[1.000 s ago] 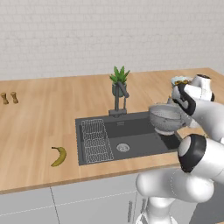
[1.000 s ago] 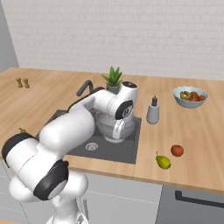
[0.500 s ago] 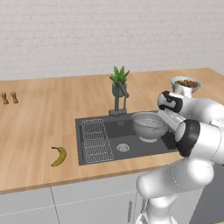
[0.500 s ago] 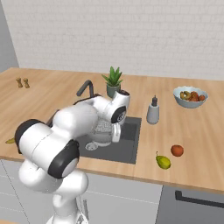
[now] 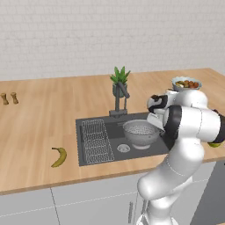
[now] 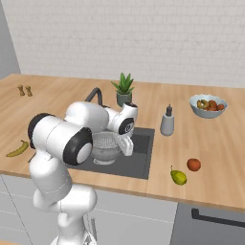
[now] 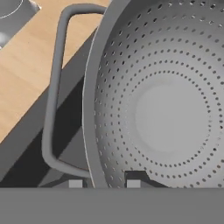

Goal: Put the colander in the sink, put the banana, pear, orange in the colander, and turn on the sink faucet and pour water over the colander.

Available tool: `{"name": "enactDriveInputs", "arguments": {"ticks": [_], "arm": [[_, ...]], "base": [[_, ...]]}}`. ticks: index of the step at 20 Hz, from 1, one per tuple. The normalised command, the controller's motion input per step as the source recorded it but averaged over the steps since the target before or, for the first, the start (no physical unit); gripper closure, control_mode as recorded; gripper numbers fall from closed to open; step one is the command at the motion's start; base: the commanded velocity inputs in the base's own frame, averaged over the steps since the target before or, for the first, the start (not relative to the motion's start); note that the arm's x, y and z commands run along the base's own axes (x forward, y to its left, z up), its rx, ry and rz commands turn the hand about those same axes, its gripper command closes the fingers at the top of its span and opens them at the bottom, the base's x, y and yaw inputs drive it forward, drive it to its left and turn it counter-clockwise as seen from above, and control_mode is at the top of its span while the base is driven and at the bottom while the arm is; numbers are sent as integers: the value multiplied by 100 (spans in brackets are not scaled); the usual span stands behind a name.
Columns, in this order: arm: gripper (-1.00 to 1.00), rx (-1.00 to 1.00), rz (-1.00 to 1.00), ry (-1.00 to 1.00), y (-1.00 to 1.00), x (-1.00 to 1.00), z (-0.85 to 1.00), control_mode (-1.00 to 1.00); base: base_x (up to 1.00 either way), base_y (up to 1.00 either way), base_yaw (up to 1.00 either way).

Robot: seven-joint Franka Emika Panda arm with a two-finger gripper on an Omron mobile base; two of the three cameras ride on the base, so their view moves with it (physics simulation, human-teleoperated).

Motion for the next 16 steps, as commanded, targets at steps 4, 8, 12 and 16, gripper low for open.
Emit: {"name": "enactDriveInputs", "arguments": {"ticks": [4,8,12,16], "arm": [[100,3,18,0,26,17,-38,-100],[100,7,17,0,24,2,-37,-100],[100,6,10,0,18,16,-33,-100],[100,2,4,-2,6,32,-20,-100]], "base": [[0,0,0],[0,0,0],[0,0,0],[0,0,0]]}}
